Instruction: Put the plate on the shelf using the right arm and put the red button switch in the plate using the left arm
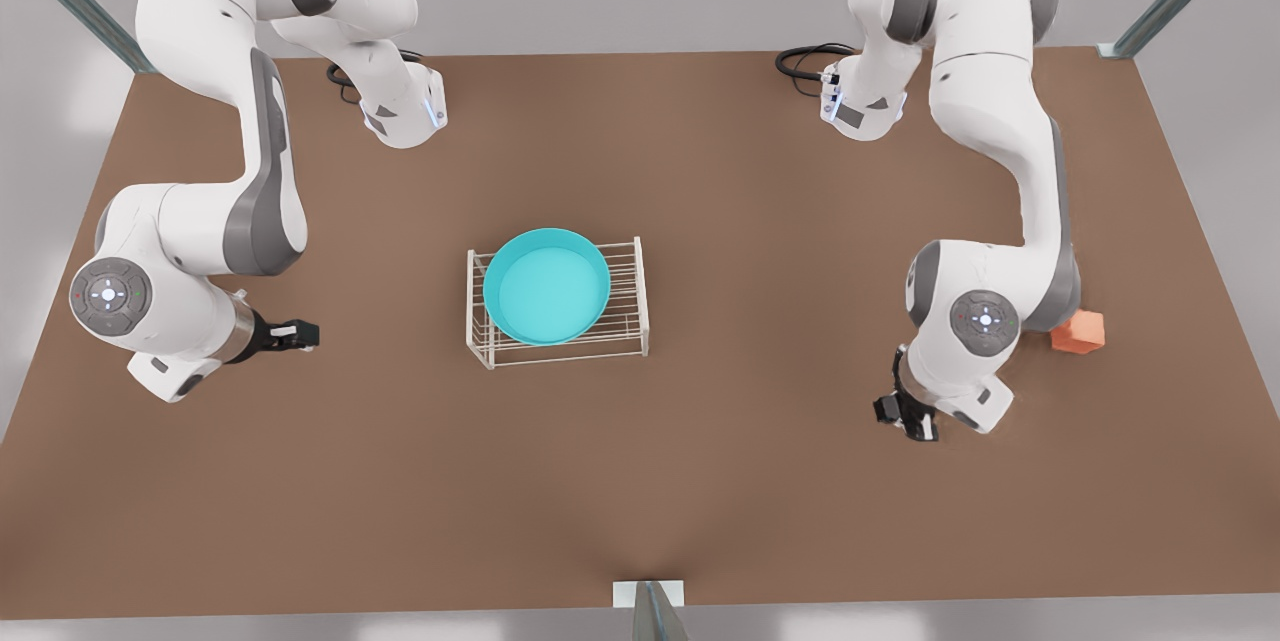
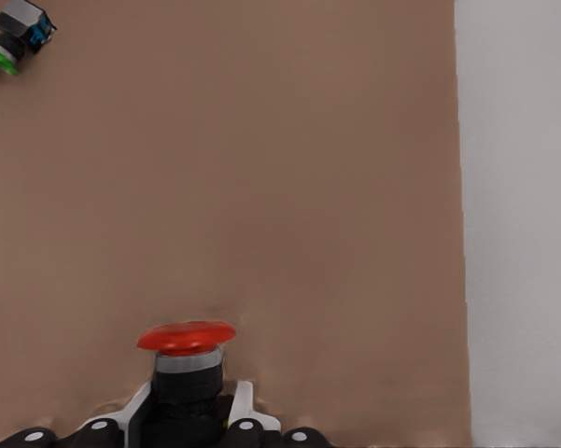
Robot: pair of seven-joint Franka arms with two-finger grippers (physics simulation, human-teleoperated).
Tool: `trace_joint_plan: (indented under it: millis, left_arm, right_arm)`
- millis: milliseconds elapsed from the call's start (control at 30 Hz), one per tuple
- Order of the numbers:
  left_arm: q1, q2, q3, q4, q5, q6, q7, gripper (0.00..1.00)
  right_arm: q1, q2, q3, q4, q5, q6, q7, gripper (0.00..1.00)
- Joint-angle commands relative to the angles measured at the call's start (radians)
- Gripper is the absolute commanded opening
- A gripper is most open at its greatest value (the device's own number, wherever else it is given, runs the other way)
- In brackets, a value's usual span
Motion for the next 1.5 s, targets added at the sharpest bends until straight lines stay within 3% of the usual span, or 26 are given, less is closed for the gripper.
trace_joint_plan:
  millis: [0,100,167,267,733,767,800,967,1033,1100,1167,1267,1300,1400,1433,1467]
  left_arm:
    - [-0.1,-0.031,0.0,0.003,-0.138,-0.167,-0.452,0.39]
    - [-0.279,-0.031,-0.001,0.064,-0.254,-0.15,-0.688,0.39]
    - [-0.393,-0.028,-0.004,0.083,-0.277,-0.035,-0.791,0.39]
    - [-0.416,-0.01,-0.112,0.089,-0.277,0.22,-0.867,0.39]
    - [-0.515,0.153,-0.107,0.077,-0.259,0.534,-0.905,0.39]
    - [-0.515,0.151,-0.104,0.077,-0.259,0.534,-0.905,0.45]
    - [-0.515,0.151,-0.104,0.077,-0.239,0.533,-0.903,1.0]
    - [-0.523,0.13,-0.107,0.069,-0.182,0.511,-0.897,1.0]
    - [-0.525,-0.028,-0.122,0.075,-0.161,0.084,-0.591,1.0]
    - [-0.514,-0.18,-0.092,0.078,-0.147,-0.367,0.078,1.0]
    - [-0.482,-0.257,0.137,0.055,-0.069,-0.668,0.728,1.0]
    - [-0.474,-0.478,0.466,-0.296,-0.027,-0.487,1.541,1.0]
    - [-0.439,-0.472,0.549,-0.301,-0.052,-0.492,1.821,1.0]
    - [-0.362,-0.406,0.556,-0.196,-0.168,-0.509,1.784,1.0]
    - [-0.122,-0.383,0.357,-0.167,-0.204,-0.443,1.806,1.0]
    - [0.231,-0.378,-0.025,-0.112,-0.193,-0.443,1.81,1.0]
  right_arm:
    - [0.0,-0.001,0.001,0.001,0.004,-0.003,0.032,1.0]
    - [-0.001,-0.001,-0.001,0.001,0.007,-0.003,0.041,1.0]
    - [-0.001,0.0,-0.003,0.001,0.007,-0.003,0.041,1.0]
    - [-0.001,-0.001,-0.003,0.001,0.009,-0.003,0.043,1.0]
    - [0.0,-0.001,-0.003,-0.001,0.012,-0.004,0.041,1.0]
    - [0.0,-0.001,-0.003,-0.001,0.012,-0.004,0.04,1.0]
    - [0.0,-0.001,-0.003,-0.001,0.01,-0.004,0.041,1.0]
    - [0.0,-0.001,-0.003,-0.001,0.012,-0.004,0.038,1.0]
    - [0.0,-0.001,-0.003,-0.001,0.012,-0.004,0.038,1.0]
    - [0.0,-0.001,-0.003,-0.001,0.012,-0.004,0.04,1.0]
    - [0.0,-0.001,-0.003,-0.001,0.012,-0.004,0.041,1.0]
    - [0.002,-0.001,-0.003,-0.001,0.012,-0.004,0.043,1.0]
    - [0.0,-0.001,-0.003,-0.001,0.012,-0.004,0.041,1.0]
    - [0.0,-0.001,-0.003,-0.001,0.012,-0.004,0.04,1.0]
    - [0.0,-0.001,-0.003,-0.001,0.012,-0.004,0.04,1.0]
    - [0.0,-0.001,-0.003,-0.001,0.012,-0.004,0.04,1.0]
